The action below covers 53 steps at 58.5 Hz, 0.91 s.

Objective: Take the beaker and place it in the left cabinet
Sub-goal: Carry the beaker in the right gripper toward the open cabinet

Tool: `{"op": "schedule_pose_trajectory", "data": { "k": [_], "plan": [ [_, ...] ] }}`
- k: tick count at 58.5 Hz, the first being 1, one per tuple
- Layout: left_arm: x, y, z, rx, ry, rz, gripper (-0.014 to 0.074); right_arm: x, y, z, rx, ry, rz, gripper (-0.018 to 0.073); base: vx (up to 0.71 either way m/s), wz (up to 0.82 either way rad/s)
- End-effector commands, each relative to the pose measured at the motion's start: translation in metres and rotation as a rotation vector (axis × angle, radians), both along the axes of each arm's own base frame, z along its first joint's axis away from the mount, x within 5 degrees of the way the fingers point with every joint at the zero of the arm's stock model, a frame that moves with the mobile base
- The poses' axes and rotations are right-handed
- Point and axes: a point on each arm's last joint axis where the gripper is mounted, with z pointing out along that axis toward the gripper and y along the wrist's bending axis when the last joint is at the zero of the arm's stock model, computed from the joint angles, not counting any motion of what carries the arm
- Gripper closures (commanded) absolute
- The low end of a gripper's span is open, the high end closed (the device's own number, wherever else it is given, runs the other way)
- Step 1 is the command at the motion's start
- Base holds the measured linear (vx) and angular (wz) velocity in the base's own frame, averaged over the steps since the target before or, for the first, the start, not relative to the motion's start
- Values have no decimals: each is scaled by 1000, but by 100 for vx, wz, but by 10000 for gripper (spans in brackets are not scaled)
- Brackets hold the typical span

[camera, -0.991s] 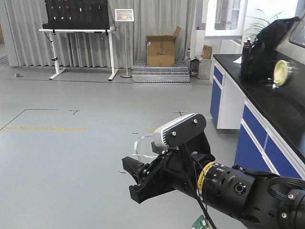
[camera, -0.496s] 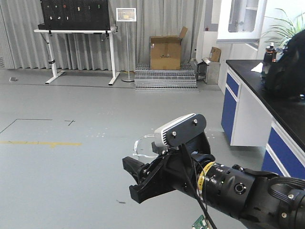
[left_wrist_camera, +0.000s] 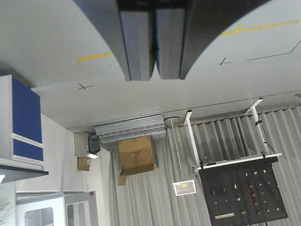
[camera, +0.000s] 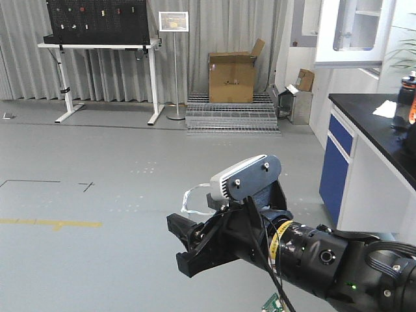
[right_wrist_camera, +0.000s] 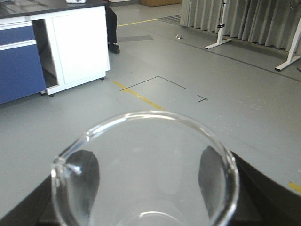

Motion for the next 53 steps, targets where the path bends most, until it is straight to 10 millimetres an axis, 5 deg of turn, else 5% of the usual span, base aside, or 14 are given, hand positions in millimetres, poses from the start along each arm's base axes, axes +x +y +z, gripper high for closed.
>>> {"op": "schedule_pose_trajectory", "data": {
  "k": [1, 53],
  "plan": [
    [-1, 0, 2, -15, -76, -4, 595, -6, -2, 31, 97, -99, 32, 498, 66, 3],
    [-1, 0, 2, -15, -76, -4, 595, -6, -2, 31, 96, -99, 32, 498, 69, -2]
  ]
}}
